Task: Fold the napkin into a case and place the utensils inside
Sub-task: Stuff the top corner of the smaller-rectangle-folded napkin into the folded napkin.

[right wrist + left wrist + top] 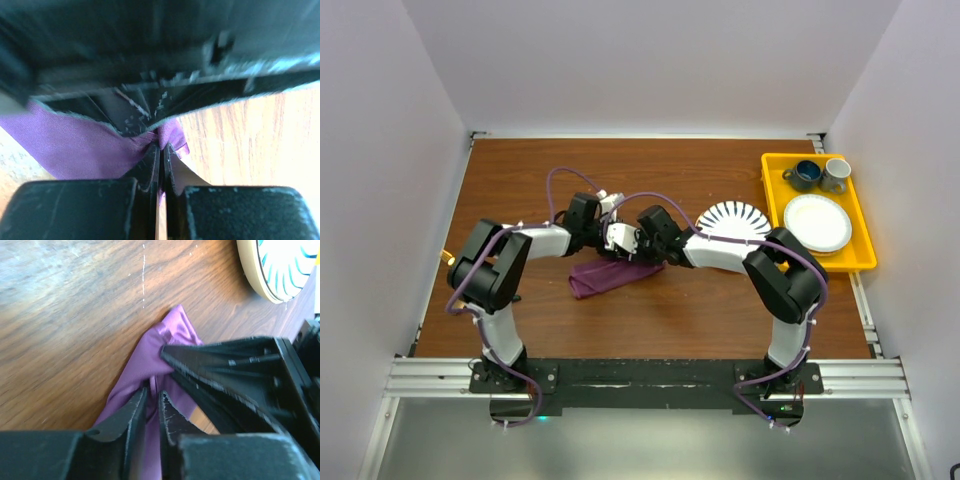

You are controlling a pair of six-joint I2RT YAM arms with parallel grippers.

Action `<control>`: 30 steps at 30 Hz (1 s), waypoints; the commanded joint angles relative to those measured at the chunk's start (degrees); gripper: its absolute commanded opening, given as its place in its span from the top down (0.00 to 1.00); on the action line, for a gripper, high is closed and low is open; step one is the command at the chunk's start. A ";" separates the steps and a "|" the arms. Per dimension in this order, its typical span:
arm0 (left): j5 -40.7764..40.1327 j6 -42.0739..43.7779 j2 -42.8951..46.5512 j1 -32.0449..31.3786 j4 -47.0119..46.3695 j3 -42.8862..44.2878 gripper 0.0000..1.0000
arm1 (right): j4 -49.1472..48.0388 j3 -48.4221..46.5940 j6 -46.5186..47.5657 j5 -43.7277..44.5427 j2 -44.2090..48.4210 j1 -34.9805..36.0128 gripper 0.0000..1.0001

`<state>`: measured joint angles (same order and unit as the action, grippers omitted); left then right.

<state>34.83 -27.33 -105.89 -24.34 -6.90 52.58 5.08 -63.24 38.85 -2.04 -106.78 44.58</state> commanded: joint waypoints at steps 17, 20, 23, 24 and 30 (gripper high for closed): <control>-2.66 9.23 4.64 2.72 10.06 -0.90 0.55 | -2.62 1.37 0.26 1.96 0.26 -0.37 1.00; -2.66 9.31 3.94 2.72 9.97 -0.55 0.55 | -2.71 1.28 0.44 1.96 0.26 -0.37 1.00; -3.71 9.31 4.19 2.72 10.23 -0.37 0.54 | -2.71 1.19 0.70 1.96 0.26 -0.28 1.00; -4.59 9.40 4.72 2.72 10.41 -0.37 0.52 | -2.62 1.28 0.87 1.96 0.26 -0.37 1.00; -6.79 9.49 7.97 2.80 9.01 -1.25 0.46 | -2.80 1.63 1.14 1.78 0.70 -0.28 1.00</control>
<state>31.38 -19.75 -100.60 -21.87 2.68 51.86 2.92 -62.35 39.22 -0.95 -106.78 44.58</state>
